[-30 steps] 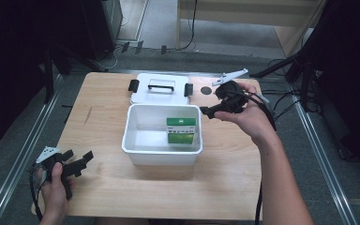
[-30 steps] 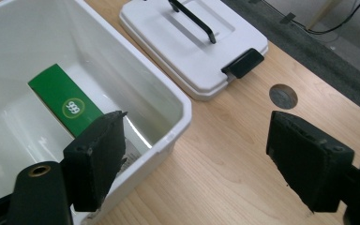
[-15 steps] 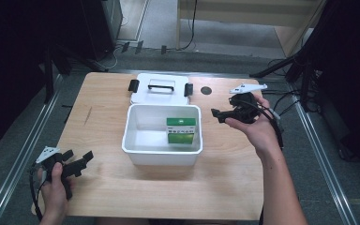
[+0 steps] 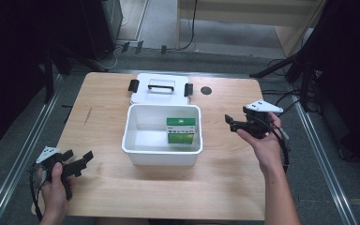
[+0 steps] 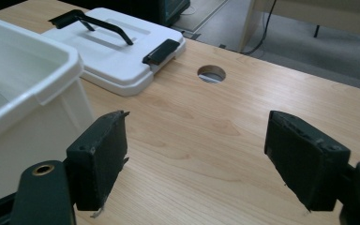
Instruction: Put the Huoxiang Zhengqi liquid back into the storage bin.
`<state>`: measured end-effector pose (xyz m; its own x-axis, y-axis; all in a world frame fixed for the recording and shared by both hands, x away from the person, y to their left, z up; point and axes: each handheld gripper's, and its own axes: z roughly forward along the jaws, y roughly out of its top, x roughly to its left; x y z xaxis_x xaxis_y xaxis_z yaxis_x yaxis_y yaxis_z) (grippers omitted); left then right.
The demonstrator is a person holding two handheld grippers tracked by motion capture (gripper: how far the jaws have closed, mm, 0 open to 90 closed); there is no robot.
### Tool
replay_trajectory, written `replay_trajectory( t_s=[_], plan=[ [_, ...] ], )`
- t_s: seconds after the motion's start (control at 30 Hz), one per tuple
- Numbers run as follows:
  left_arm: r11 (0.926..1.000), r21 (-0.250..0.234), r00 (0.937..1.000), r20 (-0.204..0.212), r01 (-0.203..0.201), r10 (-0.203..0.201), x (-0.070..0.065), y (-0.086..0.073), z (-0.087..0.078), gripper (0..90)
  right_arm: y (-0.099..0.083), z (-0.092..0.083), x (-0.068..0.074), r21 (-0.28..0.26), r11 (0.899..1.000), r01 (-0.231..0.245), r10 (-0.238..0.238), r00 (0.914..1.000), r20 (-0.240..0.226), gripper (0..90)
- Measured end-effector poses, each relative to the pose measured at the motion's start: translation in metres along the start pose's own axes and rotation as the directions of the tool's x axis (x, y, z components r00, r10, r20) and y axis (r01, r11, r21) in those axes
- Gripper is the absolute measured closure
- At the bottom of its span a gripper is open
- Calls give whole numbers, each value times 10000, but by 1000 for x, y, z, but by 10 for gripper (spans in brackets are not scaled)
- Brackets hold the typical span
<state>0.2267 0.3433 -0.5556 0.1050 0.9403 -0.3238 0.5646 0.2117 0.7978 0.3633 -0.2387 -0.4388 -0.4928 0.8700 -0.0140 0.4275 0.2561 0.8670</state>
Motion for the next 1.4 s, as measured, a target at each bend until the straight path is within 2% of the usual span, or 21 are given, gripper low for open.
replay_trajectory(
  t_s=[0.03, 0.17, 0.23, 0.33, 0.63, 0.7, 0.8, 0.9, 0.97, 1.03, 1.2, 1.27, 1.33, 1.4],
  plan=[
    [10000, 23, 10000, 16, 0, 0, 0, 0, 0, 92, -4, 0, -2, 25, 10000, -80, 80, 9999, 108, 226],
    [10000, 17, 10000, 11, -11, 11, 0, 0, 0, 92, -20, -1, -5, 230, 9995, 194, -203, 9989, 413, 237],
    [10000, 21, 10000, 15, -8, 8, 0, 0, 0, 92, -29, -2, -7, 280, 9996, -40, 33, 9997, 232, 227],
    [10000, 17, 10000, 5, -13, 13, 0, 0, 0, 92, -41, -5, -9, -84, 9990, -445, 446, 9989, 123, 206],
    [10000, 7, 10000, -3, -17, 17, 0, 0, 0, 92, -73, -17, -11, -893, 9940, -626, 691, 9951, 711, 228],
    [10000, 13, 10000, -14, -15, 15, -1, 0, 0, 92, -80, -23, -13, -1114, 9898, -893, 990, 9915, 845, 245],
    [10000, 31, 10000, -23, -32, 32, -1, 0, 0, 92, -90, -30, -15, -1148, 9820, -1499, 1639, 9787, 1239, 244],
    [10000, 34, 10000, -16, -35, 35, -1, 0, 0, 92, -100, -36, -20, -989, 9718, -2138, 2260, 9649, 1341, 245],
    [10000, 35, 10000, -22, -41, 42, -1, 0, 0, 92, -108, -39, -24, -994, 9674, -2328, 2439, 9625, 1191, 242],
    [10000, 31, 10000, -25, -32, 32, -1, 0, 0, 92, -115, -44, -26, -1032, 9678, -2295, 2405, 9643, 1110, 206],
    [10000, 35, 10000, -22, -36, 36, -1, 0, 0, 92, -132, -53, -32, -1148, 9610, -2515, 2628, 9600, 970, 134],
    [10000, 36, 10000, -25, -37, 37, -1, 0, 0, 92, -138, -57, -33, -1167, 9603, -2533, 2658, 9579, 1086, 110],
    [10000, 27, 10000, -23, -39, 39, -1, 0, 0, 92, -143, -60, -34, -1133, 9595, -2580, 2718, 9534, 1308, 50],
    [10000, 35, 10000, -26, -49, 49, -1, 0, 0, 92, -148, -66, -37, -1218, 9580, -2598, 2731, 9557, 1095, 1]
  ],
)
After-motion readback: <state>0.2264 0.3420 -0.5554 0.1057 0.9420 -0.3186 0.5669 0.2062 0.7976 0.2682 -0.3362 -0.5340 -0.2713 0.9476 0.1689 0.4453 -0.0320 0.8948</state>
